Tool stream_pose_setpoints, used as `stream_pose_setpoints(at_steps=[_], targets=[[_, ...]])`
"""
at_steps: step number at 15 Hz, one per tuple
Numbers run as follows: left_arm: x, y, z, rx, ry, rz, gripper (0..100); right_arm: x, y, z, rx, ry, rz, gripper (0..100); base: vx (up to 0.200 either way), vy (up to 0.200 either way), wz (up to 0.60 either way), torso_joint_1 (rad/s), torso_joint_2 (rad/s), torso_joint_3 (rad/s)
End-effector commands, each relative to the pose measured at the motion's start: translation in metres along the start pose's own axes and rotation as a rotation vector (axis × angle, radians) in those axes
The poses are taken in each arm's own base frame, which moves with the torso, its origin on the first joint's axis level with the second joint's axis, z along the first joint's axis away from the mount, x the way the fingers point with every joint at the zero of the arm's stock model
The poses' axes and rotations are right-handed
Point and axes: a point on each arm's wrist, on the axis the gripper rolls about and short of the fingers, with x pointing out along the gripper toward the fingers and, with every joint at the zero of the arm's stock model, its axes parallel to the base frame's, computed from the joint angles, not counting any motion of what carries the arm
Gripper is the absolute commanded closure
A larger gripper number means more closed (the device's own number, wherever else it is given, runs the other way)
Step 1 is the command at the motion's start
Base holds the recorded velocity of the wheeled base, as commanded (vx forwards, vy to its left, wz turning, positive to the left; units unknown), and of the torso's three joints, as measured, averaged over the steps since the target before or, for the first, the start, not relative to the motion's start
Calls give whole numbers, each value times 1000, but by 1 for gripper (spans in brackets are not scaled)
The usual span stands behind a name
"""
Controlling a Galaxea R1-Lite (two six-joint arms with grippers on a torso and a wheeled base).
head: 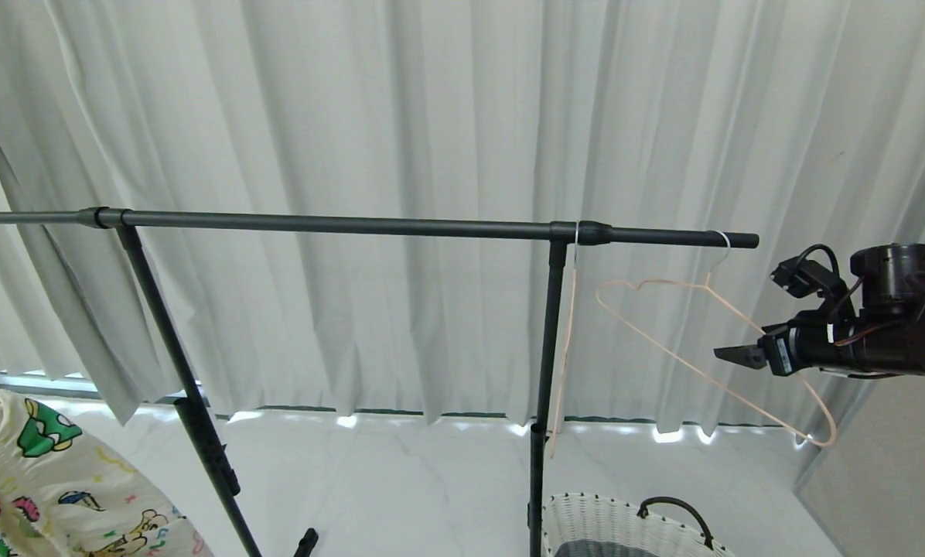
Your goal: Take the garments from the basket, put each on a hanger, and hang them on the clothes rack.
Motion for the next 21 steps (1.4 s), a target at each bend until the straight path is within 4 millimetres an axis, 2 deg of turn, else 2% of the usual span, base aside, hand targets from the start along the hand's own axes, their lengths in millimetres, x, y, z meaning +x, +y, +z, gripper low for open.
stream_pose_setpoints(at_steps=[1,4,5,13,18,21], targets=[[3,1,3,0,5,1,100,4,-2,-4,8,9,11,0,0,0,0,0,0,0],[3,2,6,1,0,5,100,4,-2,-4,7,6,27,0,0,0,0,0,0,0],[3,2,6,1,-2,6,100,3,-2,-4,6,4,27,100,0,0,0,0,0,0],[2,4,10,-1,-15,13,100,-5,0,3,2,-24,29,100,0,0,0,0,0,0],[3,4,10,0,-14,11,100,-24,6,15,37,-81,31,100,0,0,0,0,0,0],[2,4,10,-1,-16,12,100,-42,11,23,55,-118,12,100,0,0,0,0,0,0]])
